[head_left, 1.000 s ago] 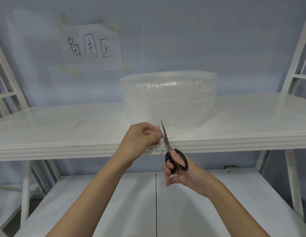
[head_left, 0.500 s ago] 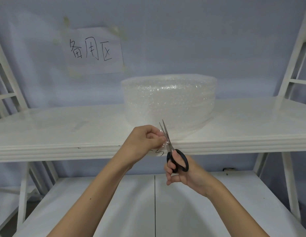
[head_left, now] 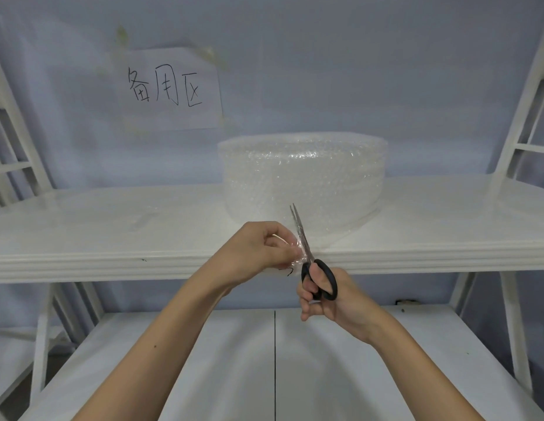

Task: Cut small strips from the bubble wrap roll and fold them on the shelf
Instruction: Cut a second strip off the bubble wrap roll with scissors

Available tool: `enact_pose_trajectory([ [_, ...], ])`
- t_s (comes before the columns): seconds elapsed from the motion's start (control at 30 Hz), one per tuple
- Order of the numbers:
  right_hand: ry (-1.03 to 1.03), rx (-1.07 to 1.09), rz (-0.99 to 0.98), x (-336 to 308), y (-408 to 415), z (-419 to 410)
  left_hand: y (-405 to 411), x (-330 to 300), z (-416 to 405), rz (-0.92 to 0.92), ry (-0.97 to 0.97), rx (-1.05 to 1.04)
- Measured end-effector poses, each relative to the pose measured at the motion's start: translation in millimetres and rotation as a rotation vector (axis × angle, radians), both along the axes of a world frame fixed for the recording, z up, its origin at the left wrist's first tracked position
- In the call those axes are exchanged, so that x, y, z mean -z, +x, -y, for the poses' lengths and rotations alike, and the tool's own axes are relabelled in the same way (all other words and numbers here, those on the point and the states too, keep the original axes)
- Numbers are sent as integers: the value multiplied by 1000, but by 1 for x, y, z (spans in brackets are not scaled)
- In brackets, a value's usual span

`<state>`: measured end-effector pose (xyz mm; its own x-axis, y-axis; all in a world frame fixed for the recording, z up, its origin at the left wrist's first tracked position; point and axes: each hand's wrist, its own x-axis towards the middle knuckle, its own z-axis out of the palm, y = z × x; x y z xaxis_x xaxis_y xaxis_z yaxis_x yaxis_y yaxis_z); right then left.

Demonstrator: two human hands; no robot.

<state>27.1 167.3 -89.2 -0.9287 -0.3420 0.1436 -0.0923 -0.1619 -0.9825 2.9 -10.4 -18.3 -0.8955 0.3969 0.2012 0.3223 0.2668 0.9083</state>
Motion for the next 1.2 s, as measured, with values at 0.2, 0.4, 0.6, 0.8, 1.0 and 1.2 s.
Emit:
enact_pose_trajectory([
  [0.2, 7, 24, 9, -2, 2, 1, 0, -6, -6, -8, 53, -99],
  [0.4, 37, 12, 8, -2, 4, -5, -3, -3, -15, -136, 19, -158],
  [0.6, 86, 3, -21, -11, 0, -10, -1, -2, -15, -126, 49, -70],
  [0.8, 112, 6, -77, -14, -7, -9, -1, -5, -13, -122, 87, -45],
  [1.0, 94, -15, -92, -15, -8, -8, 0, -5, -12, -78, 105, -9],
  [1.2, 100, -6, -97, -15, -9, -6, 0, -11, -8, -80, 74, -23],
])
